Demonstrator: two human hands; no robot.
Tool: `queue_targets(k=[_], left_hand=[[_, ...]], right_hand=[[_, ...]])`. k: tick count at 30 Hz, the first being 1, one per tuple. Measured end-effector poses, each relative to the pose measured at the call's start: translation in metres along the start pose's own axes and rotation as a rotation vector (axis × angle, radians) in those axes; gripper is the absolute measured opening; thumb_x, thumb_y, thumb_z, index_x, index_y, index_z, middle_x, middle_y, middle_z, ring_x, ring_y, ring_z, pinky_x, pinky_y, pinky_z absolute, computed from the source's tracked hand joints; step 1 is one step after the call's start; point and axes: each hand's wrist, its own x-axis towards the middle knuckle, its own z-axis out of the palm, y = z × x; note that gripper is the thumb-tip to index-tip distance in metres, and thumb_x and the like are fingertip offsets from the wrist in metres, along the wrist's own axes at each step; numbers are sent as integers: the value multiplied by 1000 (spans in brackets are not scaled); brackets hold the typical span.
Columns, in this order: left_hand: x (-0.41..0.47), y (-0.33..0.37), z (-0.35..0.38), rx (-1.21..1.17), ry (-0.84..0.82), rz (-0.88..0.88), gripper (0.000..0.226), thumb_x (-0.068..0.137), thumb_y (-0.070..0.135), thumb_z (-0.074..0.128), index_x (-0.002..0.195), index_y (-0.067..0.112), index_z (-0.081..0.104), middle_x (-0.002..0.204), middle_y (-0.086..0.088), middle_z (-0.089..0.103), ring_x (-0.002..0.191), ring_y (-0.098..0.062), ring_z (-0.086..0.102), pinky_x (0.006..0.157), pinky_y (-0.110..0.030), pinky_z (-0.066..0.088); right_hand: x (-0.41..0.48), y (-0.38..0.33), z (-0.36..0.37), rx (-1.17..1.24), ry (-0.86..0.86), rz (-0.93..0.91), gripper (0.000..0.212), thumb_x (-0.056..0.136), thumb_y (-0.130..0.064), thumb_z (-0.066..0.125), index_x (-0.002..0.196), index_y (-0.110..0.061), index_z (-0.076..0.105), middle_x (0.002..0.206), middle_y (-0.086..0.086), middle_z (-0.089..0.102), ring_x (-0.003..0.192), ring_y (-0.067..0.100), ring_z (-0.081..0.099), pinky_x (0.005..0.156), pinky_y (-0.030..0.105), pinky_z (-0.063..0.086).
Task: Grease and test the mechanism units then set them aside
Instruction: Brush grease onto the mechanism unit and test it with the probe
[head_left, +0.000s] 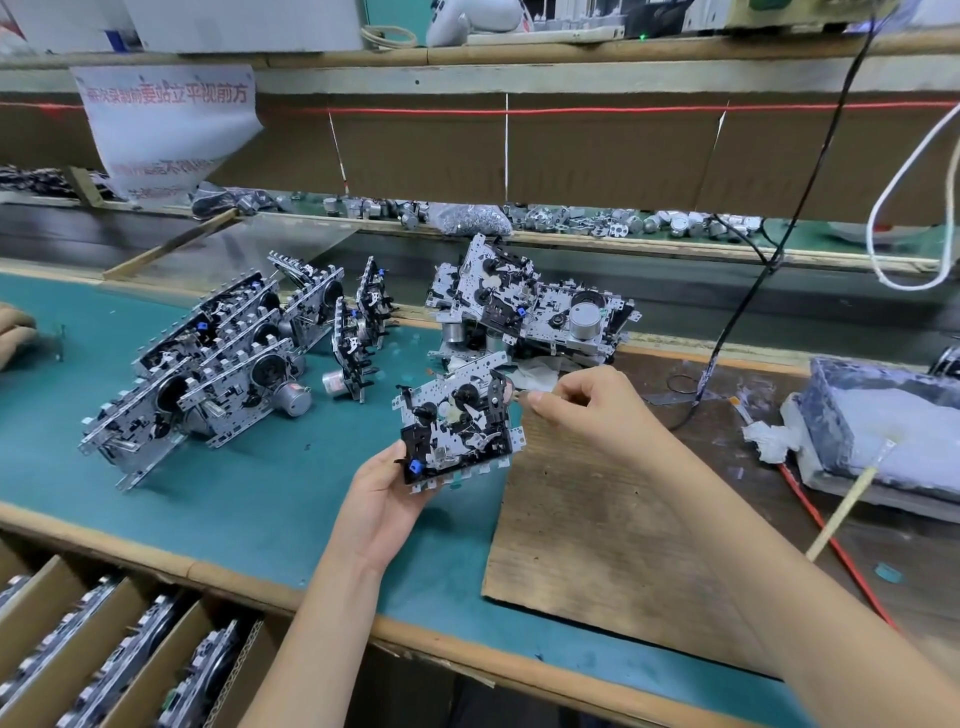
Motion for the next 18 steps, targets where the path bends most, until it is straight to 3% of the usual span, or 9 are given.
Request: queue_targets(k=[3,8,11,14,16,18], left_hand=[[0,1,0,-4,6,1,32,79,13,47,79,13,79,89,-4,74,80,-17,59,67,-24,50],[1,0,-2,-48,30,-9,40,91,9,40,80,12,78,89,-4,73,79,-15,61,65,-23,52],[0,1,-2,-57,25,-2,37,88,9,43,78,12,78,87,-4,73,74,-14,63,63,-23,53],[1,0,-4,-86,29,-8,51,97,4,31,79,11,78,88,-5,74,73,-12,67,63,-22,54],[2,-1,-4,-91,41,-8,53,98,4,30,78,10,78,87,-6,73,73,-13,66,62,-22,53],[2,-1,-4,-90,44,-5,53,98,4,30,76,11,78,86,-5,73,72,-13,65,62,-22,53]], right_hand=[[0,-1,2,5,-3,14,47,86,-29,63,67,14,54,52,1,35,46,6,27,51,22,24],[-1,-1,3,0,-25,63,49,87,-34,61,68,11,54,54,0,38,44,5,29,47,17,26],[-1,0,6,7,-17,83,45,87,-35,61,60,-1,49,52,-1,38,43,6,31,50,22,29],[0,1,8,9,-12,89,44,87,-35,61,55,-12,41,48,-4,36,45,8,33,54,25,30],[0,0,7,20,-23,103,41,87,-37,61,57,-13,46,51,-5,40,48,10,37,56,25,33],[-1,-4,6,27,5,91,27,87,-38,60,75,-15,61,64,-6,54,59,9,47,61,25,39]])
